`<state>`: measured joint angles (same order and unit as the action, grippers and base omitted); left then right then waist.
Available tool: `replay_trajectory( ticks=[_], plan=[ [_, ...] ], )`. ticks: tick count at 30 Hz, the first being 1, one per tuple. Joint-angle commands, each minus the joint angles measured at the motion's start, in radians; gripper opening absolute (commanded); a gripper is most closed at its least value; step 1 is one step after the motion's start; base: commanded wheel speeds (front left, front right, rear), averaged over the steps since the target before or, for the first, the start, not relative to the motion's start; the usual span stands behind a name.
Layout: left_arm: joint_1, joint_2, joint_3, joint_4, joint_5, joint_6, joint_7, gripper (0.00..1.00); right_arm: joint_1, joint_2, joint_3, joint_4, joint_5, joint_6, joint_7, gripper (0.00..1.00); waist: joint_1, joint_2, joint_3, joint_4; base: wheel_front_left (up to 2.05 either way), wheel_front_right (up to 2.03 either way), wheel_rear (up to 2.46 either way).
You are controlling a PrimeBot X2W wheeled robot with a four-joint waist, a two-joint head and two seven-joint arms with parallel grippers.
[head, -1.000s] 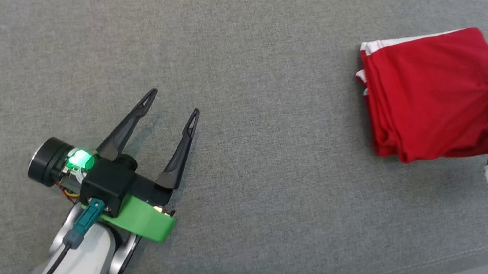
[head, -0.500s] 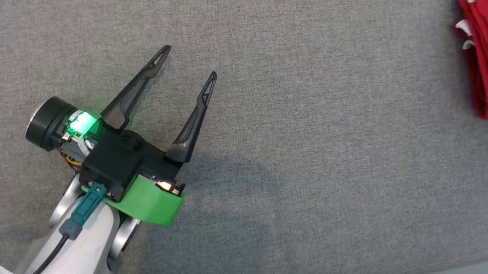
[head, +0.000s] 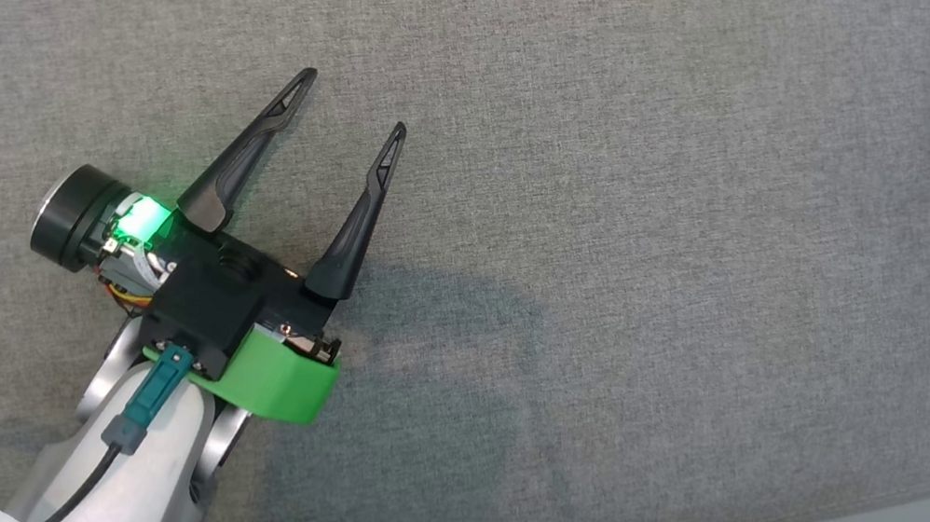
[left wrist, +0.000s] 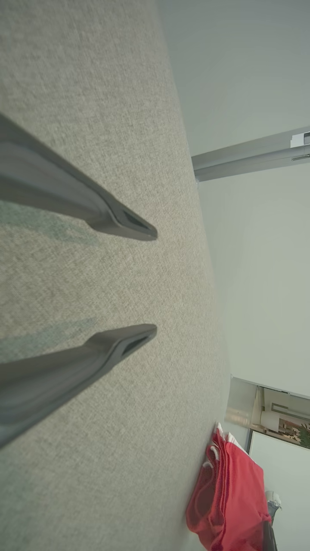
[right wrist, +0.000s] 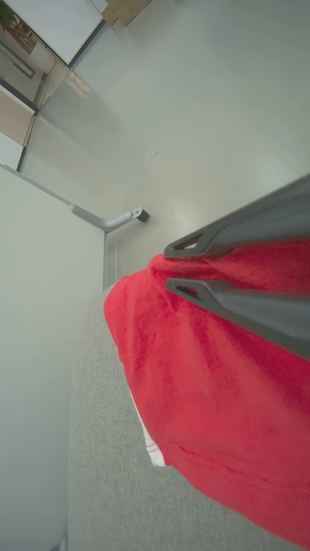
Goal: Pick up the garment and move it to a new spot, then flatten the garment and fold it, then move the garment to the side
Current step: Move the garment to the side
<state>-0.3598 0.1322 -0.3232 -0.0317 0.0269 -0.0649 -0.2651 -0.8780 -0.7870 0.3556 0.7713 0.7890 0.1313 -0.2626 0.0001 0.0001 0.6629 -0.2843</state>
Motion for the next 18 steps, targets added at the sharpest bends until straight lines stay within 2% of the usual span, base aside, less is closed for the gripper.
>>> replay_trajectory(
  ticks=[1,6,8,11,17,18],
  plan=[
    [-0.013,0.01,0.004,0.011,-0.003,0.006,0.002,1.0,-0.014,0.01,-0.013,0.008,-0.024,-0.001,-0.003,1.0,-0.0001,-0.0001,-0.006,0.005,0.0,0.0,0.0],
    [0.002,-0.005,-0.01,0.014,-0.015,0.016,0.002,1.0,-0.015,0.05,-0.15,0.003,-0.218,-0.001,-0.003,1.0,-0.0001,-0.0001,-0.038,0.026,0.0,0.0,0.0],
    [0.013,-0.013,-0.014,0.016,-0.023,0.021,0.002,1.0,0.02,0.094,-0.209,-0.035,-0.302,-0.001,-0.003,1.0,-0.0001,-0.0001,-0.062,0.038,0.0,0.0,0.0],
    [0.032,-0.025,-0.018,0.023,-0.042,0.029,0.001,1.0,0.078,0.174,-0.271,-0.113,-0.37,-0.001,-0.003,1.0,-0.0001,-0.0001,-0.111,0.061,0.0,0.0,0.0],
    [0.085,-0.052,-0.002,0.06,-0.096,0.061,0.001,1.0,0.208,0.31,-0.241,-0.255,-0.412,-0.001,-0.003,1.0,-0.0001,-0.0001,-0.221,0.116,0.0,0.0,0.0],
    [0.108,-0.061,0.014,0.082,-0.121,0.077,0.001,1.0,0.248,0.346,-0.225,-0.29,-0.402,-0.001,-0.003,1.0,-0.0001,-0.0001,-0.26,0.138,0.0,0.0,0.0]
  ],
)
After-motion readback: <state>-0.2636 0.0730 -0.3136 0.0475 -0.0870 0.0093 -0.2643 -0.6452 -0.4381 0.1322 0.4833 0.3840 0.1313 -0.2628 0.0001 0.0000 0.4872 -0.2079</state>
